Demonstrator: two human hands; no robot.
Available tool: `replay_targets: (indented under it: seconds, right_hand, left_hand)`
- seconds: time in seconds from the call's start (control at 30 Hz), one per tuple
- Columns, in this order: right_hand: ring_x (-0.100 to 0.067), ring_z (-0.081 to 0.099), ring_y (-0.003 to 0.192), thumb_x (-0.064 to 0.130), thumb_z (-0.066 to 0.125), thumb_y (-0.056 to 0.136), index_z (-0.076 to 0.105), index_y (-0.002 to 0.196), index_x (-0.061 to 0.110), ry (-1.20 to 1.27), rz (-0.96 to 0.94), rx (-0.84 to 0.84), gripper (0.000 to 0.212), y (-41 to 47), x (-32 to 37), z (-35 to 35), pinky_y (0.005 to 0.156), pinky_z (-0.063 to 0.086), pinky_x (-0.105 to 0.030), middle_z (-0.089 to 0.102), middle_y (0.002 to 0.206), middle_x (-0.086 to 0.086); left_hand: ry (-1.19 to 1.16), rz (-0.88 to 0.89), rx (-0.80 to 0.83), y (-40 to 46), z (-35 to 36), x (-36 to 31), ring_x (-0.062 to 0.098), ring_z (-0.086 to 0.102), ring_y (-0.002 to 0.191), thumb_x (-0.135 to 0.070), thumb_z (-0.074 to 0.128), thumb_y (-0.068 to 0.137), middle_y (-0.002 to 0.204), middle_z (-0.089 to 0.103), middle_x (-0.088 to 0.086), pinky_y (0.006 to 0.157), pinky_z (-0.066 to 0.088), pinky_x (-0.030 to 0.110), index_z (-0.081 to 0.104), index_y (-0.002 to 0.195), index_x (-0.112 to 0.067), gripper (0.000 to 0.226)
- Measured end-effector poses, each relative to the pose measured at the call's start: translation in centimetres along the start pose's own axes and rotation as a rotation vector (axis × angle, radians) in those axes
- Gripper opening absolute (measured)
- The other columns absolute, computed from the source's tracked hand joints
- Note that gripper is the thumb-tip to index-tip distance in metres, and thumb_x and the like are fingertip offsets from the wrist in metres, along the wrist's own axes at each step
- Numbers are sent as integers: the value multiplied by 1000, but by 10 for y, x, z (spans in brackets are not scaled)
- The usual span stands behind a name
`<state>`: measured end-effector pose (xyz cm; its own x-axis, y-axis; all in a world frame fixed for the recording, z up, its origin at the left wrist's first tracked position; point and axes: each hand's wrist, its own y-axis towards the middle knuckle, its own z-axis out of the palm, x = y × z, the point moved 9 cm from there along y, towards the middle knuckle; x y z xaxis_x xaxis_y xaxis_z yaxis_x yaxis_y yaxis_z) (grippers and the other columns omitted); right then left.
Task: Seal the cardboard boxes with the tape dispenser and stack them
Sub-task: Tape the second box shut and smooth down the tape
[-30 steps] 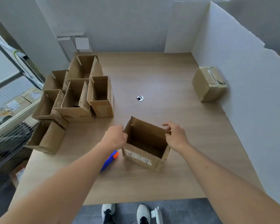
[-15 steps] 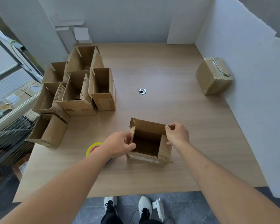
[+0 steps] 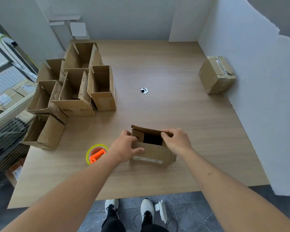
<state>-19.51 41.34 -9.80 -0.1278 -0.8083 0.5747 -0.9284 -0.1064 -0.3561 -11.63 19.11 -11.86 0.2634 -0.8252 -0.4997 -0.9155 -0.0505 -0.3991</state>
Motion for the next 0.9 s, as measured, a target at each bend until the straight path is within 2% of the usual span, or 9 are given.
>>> replay_targets:
  seconds: [0.1, 0.2, 0.33, 0.4, 0.5, 0.63, 0.73, 0.83, 0.9]
  right_hand:
    - [-27, 29, 144, 73, 53, 86, 57, 138, 48, -214, -73, 72, 58, -10, 3, 10, 115, 35, -44, 34, 156, -2]
    - [-33, 7, 154, 66, 54, 93, 28, 153, 55, -277, -99, 193, 65, -16, -2, 35, 120, 25, -51, 5, 170, -5]
    - [-32, -22, 153, 56, 36, 105, 5, 155, 59, -313, -157, 188, 59, -14, -4, 59, 124, 11, -51, -26, 167, -3]
    - [-30, -34, 149, 55, 26, 107, -4, 154, 59, -321, -190, 158, 56, -14, -5, 69, 122, 14, -53, -34, 163, 0]
    - [-29, -37, 148, 50, 20, 108, -5, 154, 59, -313, -226, 61, 53, -15, -3, 75, 122, 18, -50, -32, 164, 1]
    - [-27, -34, 149, 48, 23, 109, 2, 155, 58, -296, -262, 1, 52, -13, 3, 79, 121, 19, -44, -28, 166, 1]
    - [-26, -32, 150, 48, 23, 109, 5, 155, 58, -299, -270, -8, 51, -12, 3, 80, 121, 18, -43, -25, 167, 3]
    - [-24, -30, 151, 48, 25, 109, 9, 155, 58, -286, -272, -1, 50, -13, 4, 80, 118, 15, -40, -23, 168, 4]
    - [-24, -29, 152, 49, 28, 109, 12, 155, 58, -272, -298, 19, 49, -16, 10, 85, 117, 12, -37, -22, 168, 5]
  left_hand:
    - [-31, -57, -173, -2, -6, -3, 25, 59, 96, -57, 82, 74, 113, 45, -3, 83, 54, 47, 54, 110, -22, 58]
    - [-81, -138, -264, -5, -10, 0, 29, 55, 90, -51, 85, 74, 108, 46, 1, 80, 52, 48, 39, 104, -18, 64]
    - [-192, -146, -357, -14, -19, 28, 35, 55, 89, -34, 55, 97, 109, 48, 7, 79, 49, 46, 40, 106, -15, 26]
    - [-134, -219, -380, -20, -20, 62, 39, 57, 92, -23, 49, 98, 114, 49, 13, 78, 48, 44, 44, 118, -13, 23]
    - [53, -397, -249, -29, -3, 115, 42, 58, 102, -29, 64, 90, 121, 47, 16, 80, 47, 41, 40, 137, -17, 54]
    - [179, -434, -70, -33, 31, 156, 40, 46, 129, -54, 73, 84, 143, 39, 18, 104, 41, 47, 14, 158, -36, 97]
    - [250, -332, -143, -30, 38, 166, 31, 44, 132, -51, 72, 87, 138, 46, 9, 104, 33, 45, -2, 156, -53, 102]
    - [171, -285, -258, -34, 34, 166, 32, 48, 126, -45, 72, 86, 130, 51, 6, 101, 32, 47, 3, 155, -58, 98]
    - [66, -292, -347, -42, 23, 165, 36, 54, 115, -41, 73, 85, 128, 51, 8, 97, 37, 48, 6, 156, -58, 99]
